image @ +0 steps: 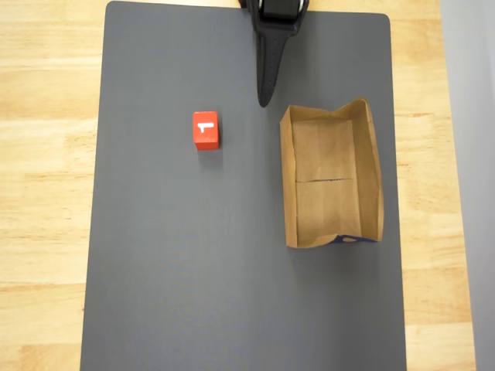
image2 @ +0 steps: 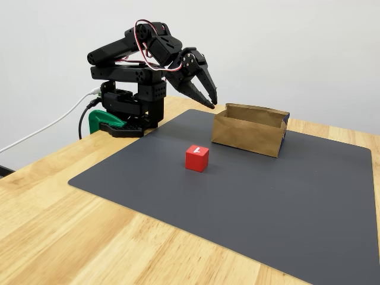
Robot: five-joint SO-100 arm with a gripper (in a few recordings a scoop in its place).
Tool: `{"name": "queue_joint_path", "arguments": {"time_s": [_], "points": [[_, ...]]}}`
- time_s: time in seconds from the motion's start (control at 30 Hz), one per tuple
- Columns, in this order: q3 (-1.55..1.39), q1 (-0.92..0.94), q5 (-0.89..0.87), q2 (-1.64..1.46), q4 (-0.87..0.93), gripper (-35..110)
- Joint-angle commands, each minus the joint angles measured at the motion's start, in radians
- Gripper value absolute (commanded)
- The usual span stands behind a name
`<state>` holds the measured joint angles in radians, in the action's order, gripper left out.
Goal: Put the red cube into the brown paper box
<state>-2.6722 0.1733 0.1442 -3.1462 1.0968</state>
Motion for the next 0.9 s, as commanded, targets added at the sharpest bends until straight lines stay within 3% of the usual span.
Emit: {"name": "queue_joint_path", "arguments": {"time_s": [0.0,0.87], "points": [[0.000,0.018,-0.003,0.003,0.008,0],[0.000,0.018,-0.003,0.003,0.008,0]]}}
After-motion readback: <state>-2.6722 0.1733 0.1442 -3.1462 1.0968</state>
